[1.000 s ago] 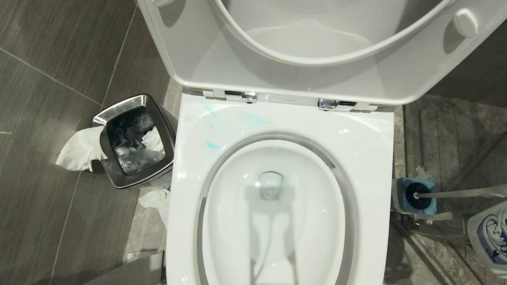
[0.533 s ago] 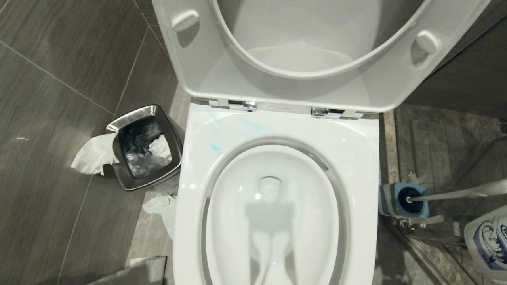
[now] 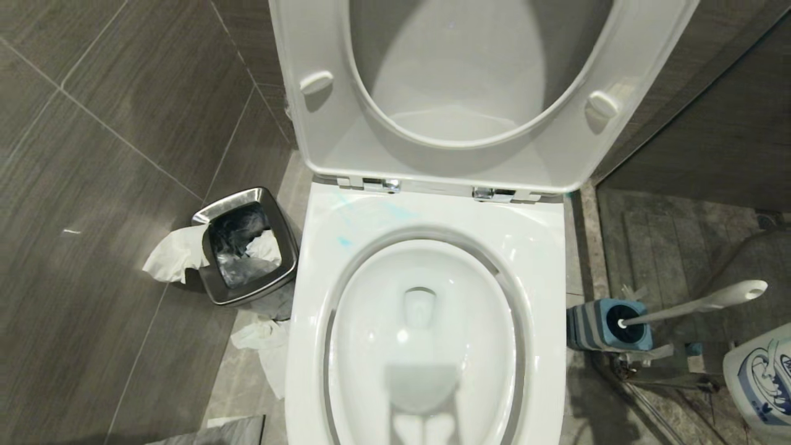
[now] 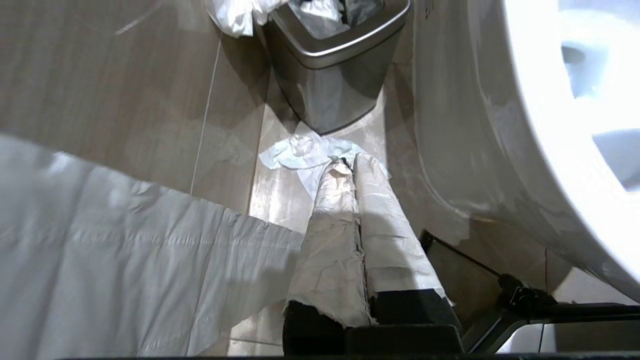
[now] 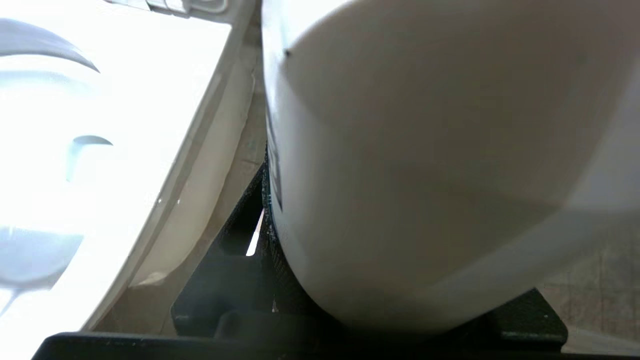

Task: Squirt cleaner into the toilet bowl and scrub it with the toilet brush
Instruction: Pour in the cleaning agent

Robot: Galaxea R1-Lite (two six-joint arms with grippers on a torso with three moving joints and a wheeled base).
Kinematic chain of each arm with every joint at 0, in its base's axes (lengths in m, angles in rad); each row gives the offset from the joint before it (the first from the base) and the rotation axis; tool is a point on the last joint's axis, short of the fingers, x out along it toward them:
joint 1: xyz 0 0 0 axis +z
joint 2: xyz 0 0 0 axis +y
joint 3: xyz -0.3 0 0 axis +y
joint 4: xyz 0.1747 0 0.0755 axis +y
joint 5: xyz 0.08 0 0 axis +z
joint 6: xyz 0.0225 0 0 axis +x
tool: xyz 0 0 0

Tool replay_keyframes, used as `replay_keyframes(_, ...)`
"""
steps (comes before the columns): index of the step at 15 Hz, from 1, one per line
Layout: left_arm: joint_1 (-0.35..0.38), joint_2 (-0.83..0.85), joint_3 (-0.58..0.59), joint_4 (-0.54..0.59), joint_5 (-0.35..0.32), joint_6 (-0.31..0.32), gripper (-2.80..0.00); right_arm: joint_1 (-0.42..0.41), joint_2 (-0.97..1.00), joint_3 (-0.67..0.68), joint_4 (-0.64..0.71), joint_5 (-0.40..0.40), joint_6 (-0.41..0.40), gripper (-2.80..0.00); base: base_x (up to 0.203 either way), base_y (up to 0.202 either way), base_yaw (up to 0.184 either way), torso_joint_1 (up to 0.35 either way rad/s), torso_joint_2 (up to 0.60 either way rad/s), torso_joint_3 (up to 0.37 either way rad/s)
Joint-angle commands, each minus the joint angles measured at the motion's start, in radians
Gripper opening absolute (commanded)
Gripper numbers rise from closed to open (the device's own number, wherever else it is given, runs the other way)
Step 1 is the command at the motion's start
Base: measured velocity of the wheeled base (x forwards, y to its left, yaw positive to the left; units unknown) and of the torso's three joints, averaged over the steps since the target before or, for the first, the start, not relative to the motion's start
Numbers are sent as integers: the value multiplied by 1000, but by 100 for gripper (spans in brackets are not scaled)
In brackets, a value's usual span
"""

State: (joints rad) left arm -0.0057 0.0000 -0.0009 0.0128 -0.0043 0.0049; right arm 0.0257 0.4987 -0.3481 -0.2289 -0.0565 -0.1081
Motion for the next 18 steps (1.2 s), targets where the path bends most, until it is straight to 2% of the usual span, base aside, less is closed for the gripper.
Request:
replay_keyframes(1, 0, 2, 1, 0, 0, 0, -280, 0, -3, 1, -2, 1, -1, -280, 0, 0, 0, 7, 1, 197)
replay_keyframes(18, 0, 2, 1, 0, 0, 0, -280, 0, 0, 8, -1, 14, -1, -280, 0, 0, 0, 2, 2, 202)
